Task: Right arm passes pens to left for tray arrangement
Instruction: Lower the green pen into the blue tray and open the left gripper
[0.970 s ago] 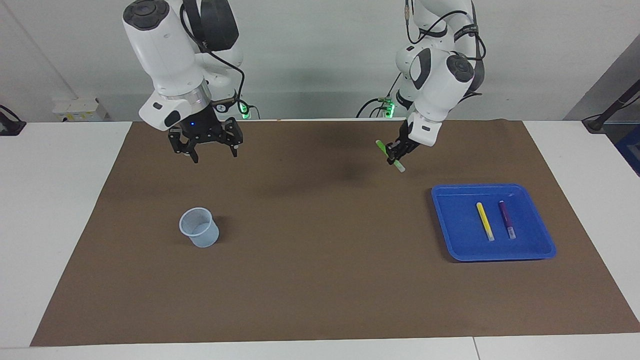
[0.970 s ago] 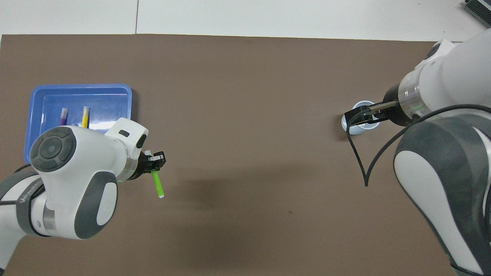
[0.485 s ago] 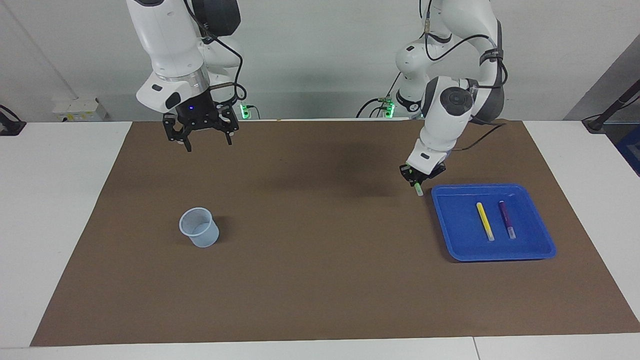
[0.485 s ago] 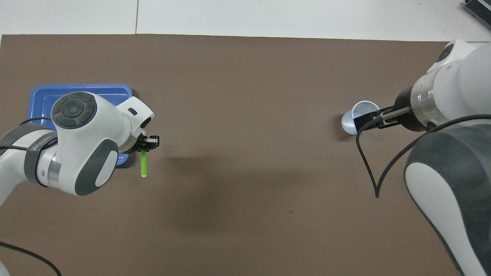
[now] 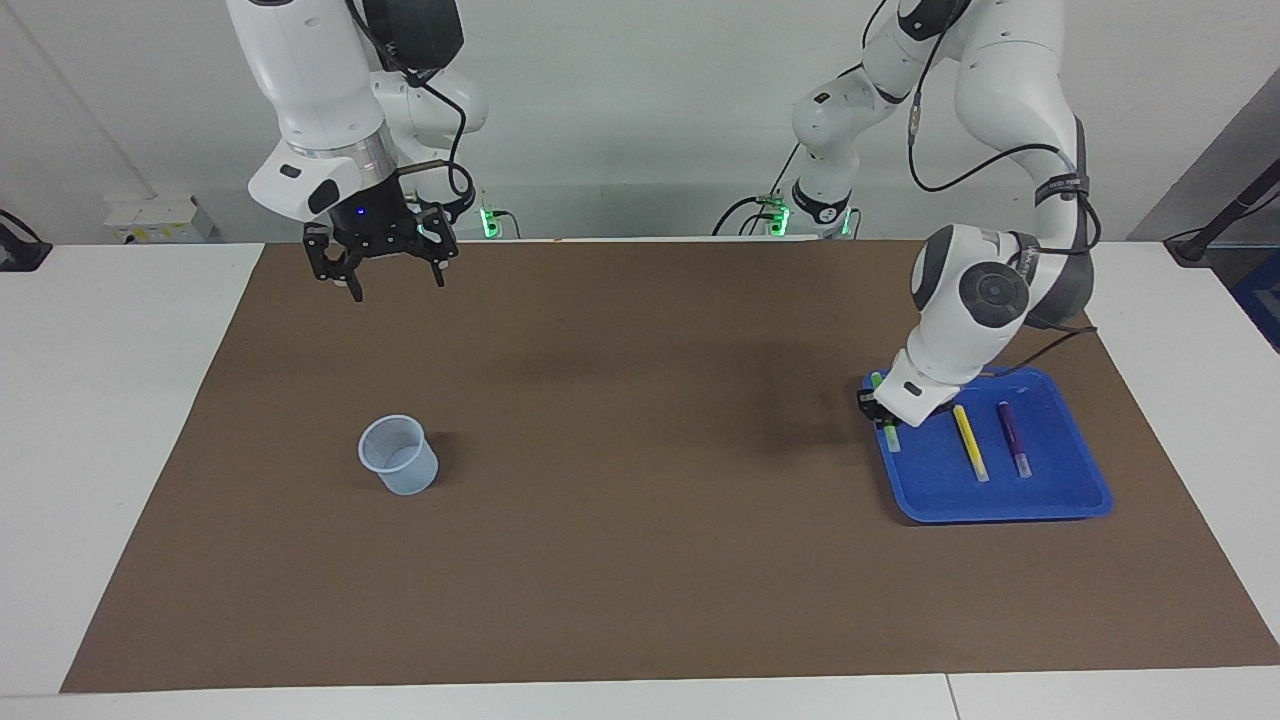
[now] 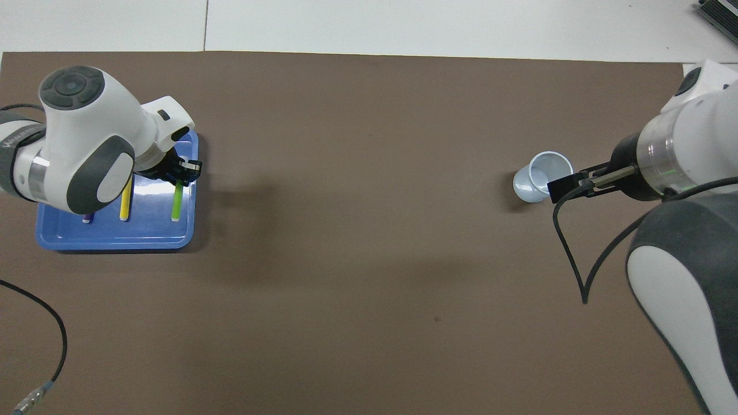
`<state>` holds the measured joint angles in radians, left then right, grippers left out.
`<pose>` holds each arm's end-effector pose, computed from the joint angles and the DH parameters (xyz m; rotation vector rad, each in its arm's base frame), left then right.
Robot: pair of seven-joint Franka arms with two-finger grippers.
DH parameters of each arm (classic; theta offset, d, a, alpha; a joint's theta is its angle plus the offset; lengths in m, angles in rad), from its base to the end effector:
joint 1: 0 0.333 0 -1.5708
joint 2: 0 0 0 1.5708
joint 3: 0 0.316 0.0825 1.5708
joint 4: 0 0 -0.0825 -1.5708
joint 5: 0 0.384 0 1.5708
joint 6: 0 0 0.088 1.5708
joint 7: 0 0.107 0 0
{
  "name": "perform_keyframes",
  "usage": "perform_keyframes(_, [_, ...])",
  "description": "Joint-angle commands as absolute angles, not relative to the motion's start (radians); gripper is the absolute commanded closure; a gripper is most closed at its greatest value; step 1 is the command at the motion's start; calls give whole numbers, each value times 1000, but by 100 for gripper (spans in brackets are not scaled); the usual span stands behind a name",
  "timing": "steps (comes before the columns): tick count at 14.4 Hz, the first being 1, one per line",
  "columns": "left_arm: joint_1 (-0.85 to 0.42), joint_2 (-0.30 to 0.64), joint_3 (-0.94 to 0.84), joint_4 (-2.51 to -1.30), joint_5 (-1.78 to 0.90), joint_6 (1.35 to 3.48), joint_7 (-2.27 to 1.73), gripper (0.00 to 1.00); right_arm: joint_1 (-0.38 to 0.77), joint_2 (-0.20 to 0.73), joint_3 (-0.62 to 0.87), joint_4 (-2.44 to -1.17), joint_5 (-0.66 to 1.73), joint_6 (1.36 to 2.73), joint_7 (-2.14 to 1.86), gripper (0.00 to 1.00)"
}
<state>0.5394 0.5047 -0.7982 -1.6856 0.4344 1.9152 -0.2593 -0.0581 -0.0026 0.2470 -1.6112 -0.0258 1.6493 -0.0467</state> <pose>0.6412 -0.0795 0.3674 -3.0646 0.1963 0.1378 0.5513 0.1030 0.6138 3.0956 0.3687 0.0661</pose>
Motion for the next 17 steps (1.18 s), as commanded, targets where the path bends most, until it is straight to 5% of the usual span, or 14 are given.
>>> perform_keyframes(1, [561, 601, -795, -1621, 502, 1919, -225, 100, -66, -51, 233, -1687, -26, 1696, -69, 0])
perform_keyframes(17, [595, 591, -779, -1735, 495, 1942, -235, 100, -89, -77, 207, -1752, -28, 1758, -69, 0])
